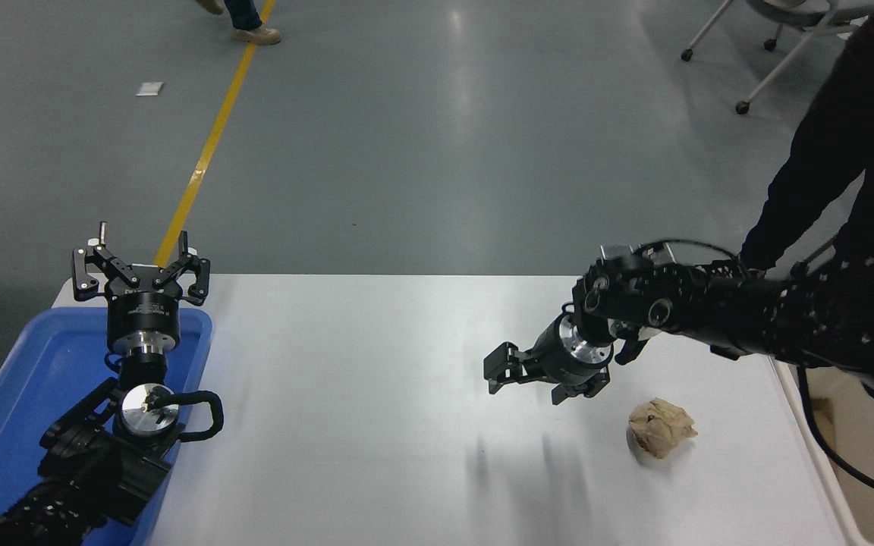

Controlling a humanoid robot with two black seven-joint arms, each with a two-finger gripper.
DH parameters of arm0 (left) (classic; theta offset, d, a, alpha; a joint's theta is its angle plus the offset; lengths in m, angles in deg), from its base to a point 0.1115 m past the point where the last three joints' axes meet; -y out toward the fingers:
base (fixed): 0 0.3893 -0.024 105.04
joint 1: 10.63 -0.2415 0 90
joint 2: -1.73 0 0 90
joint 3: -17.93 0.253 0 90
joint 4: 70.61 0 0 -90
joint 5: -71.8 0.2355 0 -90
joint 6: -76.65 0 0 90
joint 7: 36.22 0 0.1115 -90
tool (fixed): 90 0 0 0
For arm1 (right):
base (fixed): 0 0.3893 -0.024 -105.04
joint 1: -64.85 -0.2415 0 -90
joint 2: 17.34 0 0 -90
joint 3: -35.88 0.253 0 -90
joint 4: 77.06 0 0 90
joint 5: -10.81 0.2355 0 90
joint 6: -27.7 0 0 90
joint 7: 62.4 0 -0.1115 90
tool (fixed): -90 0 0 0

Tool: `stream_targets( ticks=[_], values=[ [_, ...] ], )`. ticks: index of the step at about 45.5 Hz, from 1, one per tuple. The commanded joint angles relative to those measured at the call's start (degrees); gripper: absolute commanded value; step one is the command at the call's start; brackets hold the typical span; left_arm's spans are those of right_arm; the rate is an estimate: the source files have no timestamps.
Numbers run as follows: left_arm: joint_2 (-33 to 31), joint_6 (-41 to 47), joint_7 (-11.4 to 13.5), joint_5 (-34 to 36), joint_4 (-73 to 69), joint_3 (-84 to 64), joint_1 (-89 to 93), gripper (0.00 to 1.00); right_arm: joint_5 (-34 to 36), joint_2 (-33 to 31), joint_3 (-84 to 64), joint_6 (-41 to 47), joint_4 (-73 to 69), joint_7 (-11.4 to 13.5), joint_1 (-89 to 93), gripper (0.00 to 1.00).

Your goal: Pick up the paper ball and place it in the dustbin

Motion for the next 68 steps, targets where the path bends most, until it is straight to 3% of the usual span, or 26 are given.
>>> stream_targets(
  ticks=[1,17,25,33,53,62,68],
  values=[
    [0.01,0.07,0.0,-0.03,0.0,-0.03,-0.01,0.99,0.11,-12.03,-5.99,2.19,-13.32,0.35,-20.1,1.0],
    [0.01,0.07,0.0,-0.03,0.0,-0.03,-0.01,0.99,-0.59,-15.99,-21.28,1.93,-21.67,0.35,-35.76,1.0],
    [0.01,-0.02,0.0,0.06,0.09,0.06,-0.01,0.99,-3.4,-11.78,-33.15,1.23,-26.51,-0.27,-39.81,1.0],
    [0.01,-0.02,0.0,0.06,0.09,0.06,-0.01,0.99,-4.28,-7.82,-34.56,0.96,-26.78,-0.27,-38.84,1.0],
    [0.01,-0.02,-0.09,0.06,0.09,0.06,-0.01,0.99,-5.33,-5.0,-23.32,-1.5,-14.57,-0.18,-13.81,1.0],
    [0.01,-0.02,-0.09,0.06,0.09,0.06,-0.01,0.99,-13.33,-5.18,-16.91,-5.27,-7.36,-0.27,0.96,1.0],
    [0.01,-0.02,-0.09,0.15,0.09,0.06,-0.01,0.99,-14.21,-5.09,-13.21,-9.67,-4.02,-0.18,8.26,1.0]
  ],
)
